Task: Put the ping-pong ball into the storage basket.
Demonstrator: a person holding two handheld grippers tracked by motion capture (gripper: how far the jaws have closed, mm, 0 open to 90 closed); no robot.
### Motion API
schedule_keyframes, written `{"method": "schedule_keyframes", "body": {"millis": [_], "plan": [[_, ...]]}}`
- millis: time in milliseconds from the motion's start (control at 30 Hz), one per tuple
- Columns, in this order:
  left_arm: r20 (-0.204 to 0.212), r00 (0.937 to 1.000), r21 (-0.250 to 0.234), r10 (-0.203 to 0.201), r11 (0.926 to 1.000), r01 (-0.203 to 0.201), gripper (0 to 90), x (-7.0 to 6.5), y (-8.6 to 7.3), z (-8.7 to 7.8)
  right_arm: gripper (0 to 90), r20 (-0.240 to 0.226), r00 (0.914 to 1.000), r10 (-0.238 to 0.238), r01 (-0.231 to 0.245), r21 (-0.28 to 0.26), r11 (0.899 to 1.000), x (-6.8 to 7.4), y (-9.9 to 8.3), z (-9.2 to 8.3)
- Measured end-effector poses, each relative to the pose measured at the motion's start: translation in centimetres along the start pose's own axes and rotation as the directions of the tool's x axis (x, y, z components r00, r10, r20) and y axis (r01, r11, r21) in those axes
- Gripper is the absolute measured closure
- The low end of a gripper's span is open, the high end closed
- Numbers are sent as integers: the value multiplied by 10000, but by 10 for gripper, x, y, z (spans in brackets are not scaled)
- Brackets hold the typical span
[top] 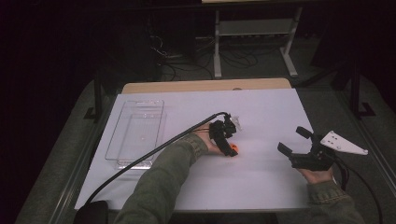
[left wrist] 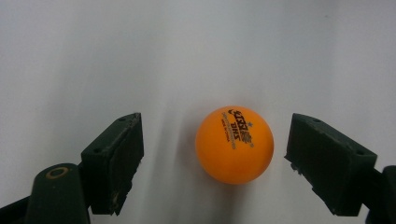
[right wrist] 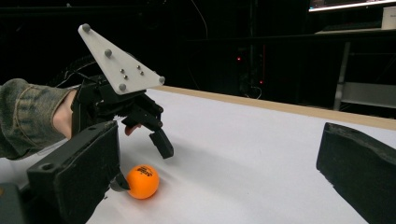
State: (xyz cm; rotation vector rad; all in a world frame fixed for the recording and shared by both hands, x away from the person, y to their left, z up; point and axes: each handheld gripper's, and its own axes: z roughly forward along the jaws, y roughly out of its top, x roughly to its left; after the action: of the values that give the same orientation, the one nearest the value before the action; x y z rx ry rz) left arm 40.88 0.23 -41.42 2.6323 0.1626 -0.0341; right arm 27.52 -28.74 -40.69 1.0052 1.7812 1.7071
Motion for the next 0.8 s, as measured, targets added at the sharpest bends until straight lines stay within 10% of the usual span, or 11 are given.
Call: {"method": "schedule_keyframes", "body": {"millis": [800], "plan": [[52, 9966, 669, 825, 9943, -826, 392, -6, 3, 3, 0, -24, 10000, -13, 13, 35, 10000, 0, 0, 1]]}}
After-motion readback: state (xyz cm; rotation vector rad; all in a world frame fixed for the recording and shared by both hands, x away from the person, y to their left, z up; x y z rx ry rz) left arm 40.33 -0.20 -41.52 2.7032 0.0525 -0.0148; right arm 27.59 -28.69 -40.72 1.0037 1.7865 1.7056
